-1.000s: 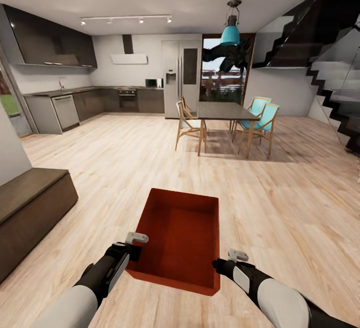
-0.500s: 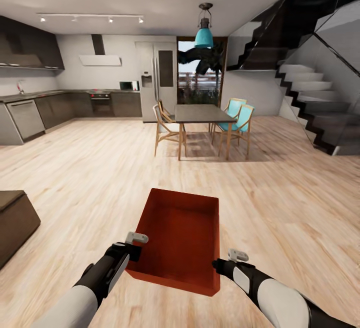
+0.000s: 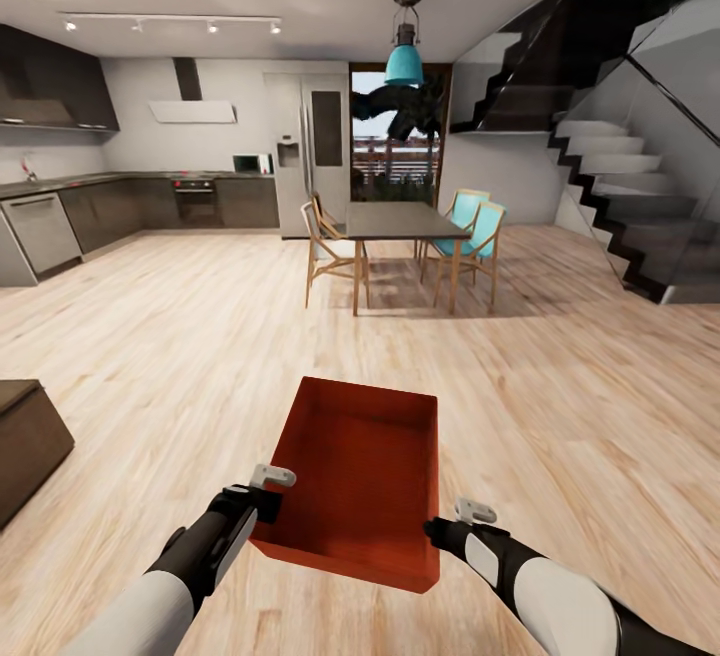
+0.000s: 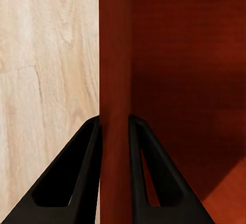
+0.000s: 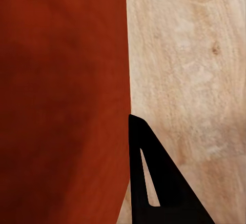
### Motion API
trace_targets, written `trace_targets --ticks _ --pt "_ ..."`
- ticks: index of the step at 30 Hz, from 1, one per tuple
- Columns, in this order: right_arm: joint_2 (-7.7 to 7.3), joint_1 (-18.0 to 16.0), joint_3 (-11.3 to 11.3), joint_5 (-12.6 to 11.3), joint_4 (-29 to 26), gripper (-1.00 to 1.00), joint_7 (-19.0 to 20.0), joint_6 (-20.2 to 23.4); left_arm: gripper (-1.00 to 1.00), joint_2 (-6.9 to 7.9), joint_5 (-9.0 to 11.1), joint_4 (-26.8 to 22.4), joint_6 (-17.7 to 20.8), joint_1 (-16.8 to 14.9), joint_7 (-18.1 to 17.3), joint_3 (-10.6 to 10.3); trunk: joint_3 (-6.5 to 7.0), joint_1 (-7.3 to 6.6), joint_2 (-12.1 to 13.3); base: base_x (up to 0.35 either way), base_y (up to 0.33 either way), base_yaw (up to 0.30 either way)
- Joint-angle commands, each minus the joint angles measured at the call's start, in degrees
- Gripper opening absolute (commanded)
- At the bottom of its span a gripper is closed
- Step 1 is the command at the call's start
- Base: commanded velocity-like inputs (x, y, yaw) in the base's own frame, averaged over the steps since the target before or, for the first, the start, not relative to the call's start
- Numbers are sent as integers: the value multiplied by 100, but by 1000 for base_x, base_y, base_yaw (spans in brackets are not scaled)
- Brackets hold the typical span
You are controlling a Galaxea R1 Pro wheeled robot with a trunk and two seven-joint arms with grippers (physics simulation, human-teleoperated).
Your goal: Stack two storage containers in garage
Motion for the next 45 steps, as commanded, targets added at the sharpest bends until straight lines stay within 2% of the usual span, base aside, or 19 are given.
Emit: trace_targets --ticks 1,20,24,29,34,45 --pt "2 4 -26 85 -29 -100 9 47 -100 6 154 -16 20 -6 -100 -15 -15 0 -3 166 0 0" --pt "-17 5 -25 91 -10 -100 43 29 -100 18 154 -16 20 -6 -97 -15 -160 0 -3 325 0 -95" --pt "-28 9 -12 173 12 -100 62 27 -100 5 151 -16 20 -6 -97 -15 -161 0 -3 114 0 -10" --pt "29 9 -17 109 -15 -100 31 31 -100 -22 147 -24 20 -6 -104 -22 -170 0 -3 7 0 -12" --pt "11 9 -25 88 -6 -100 25 38 -100 -26 147 -24 24 -6 -106 -23 -210 0 -3 23 26 -80" --pt "12 9 -26 77 5 -100 26 38 -100 -26 156 -24 23 -6 -101 -23 -283 0 -3 236 217 -199"
